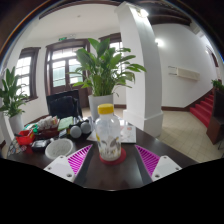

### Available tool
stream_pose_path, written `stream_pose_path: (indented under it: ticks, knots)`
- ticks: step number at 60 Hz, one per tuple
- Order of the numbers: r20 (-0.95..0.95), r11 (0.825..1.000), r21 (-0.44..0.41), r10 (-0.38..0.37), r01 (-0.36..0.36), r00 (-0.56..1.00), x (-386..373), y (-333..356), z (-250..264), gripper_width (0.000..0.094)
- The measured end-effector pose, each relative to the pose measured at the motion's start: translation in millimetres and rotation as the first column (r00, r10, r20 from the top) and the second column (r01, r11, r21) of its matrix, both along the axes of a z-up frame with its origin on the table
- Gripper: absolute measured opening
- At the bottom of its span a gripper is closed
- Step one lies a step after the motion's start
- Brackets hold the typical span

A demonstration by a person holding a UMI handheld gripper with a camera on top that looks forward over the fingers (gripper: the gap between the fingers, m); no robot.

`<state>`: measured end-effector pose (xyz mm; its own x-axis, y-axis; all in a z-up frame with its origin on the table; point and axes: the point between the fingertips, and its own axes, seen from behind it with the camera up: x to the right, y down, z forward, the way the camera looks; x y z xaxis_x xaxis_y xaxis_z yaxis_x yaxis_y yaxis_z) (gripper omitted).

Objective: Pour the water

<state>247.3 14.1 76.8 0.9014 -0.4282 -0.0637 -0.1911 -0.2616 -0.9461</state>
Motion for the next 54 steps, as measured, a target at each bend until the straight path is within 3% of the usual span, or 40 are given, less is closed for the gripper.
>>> stream_pose_path:
  ticks: [7,20,25,36,54]
  knots:
    - [-0.019,1.000,0.026,-0.004,0.004,1.000,-22,-53,5,0.0835]
    - [-0.038,0.991,0.089,0.100,-0.096,0.994,-72,-131,66,0.0838]
    - [-0.035,0.981,0.107,0.165,-0.160,0.986,-92,-147,88,0.0842]
    - [0.014,0.967,0.115,0.227,-0.227,0.974,-118,-167,117,0.0840]
    - [0.056,0.953,0.085,0.286,-0.290,0.956,-141,-172,122,0.0838]
